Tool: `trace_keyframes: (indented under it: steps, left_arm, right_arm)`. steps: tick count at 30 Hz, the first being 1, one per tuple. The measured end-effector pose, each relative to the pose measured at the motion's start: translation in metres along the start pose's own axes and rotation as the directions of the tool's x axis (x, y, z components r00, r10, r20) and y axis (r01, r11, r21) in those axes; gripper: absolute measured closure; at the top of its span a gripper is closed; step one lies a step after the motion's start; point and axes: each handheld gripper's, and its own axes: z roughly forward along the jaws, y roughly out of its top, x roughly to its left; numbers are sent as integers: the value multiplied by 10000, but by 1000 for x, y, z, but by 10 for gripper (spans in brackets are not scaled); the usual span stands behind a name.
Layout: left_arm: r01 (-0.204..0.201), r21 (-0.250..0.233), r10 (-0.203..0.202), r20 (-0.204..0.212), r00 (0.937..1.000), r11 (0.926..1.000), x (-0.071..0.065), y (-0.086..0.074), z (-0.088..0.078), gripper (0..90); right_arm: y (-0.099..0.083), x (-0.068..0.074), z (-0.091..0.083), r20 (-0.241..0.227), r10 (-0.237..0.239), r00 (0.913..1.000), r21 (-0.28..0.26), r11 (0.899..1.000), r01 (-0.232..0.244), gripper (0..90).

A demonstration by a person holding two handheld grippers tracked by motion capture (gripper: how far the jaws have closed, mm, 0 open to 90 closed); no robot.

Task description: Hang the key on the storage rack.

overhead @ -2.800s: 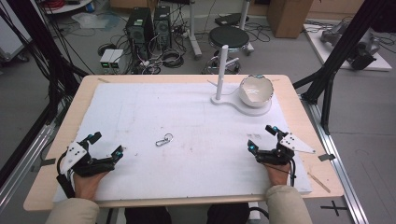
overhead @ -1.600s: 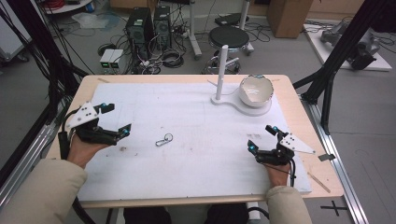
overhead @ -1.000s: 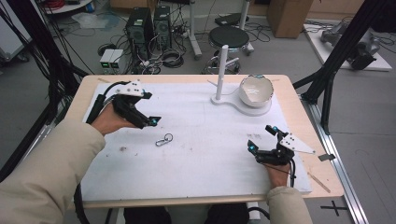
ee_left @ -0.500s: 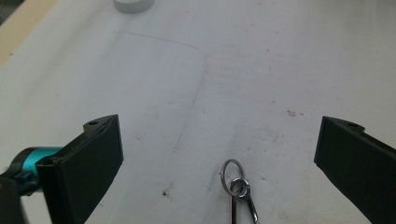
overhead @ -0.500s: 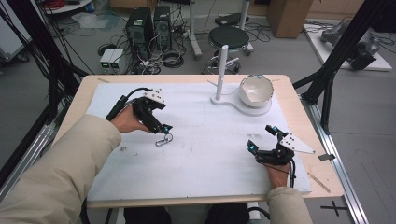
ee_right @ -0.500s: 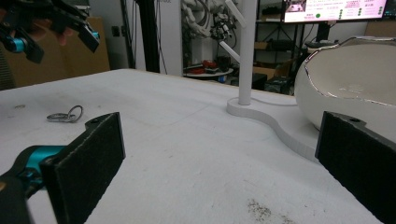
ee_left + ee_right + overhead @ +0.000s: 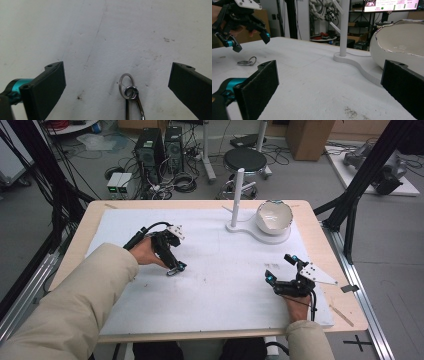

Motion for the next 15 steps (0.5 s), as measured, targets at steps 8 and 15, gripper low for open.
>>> trace_keyframes:
  steps: [8, 15]
  left_arm:
    - [-146, 769, 146, 9, 9999, 9969, -4, -1, 9, 27]
    - [-235, 1261, 208, 228, 9995, 9917, -8, -1, 14, 122]
  right_arm:
    - [0, 0, 0, -26, 7, 10000, -19, 10000, -7, 5]
    - [0, -1, 0, -13, -34, 10000, -50, 10000, 34, 5]
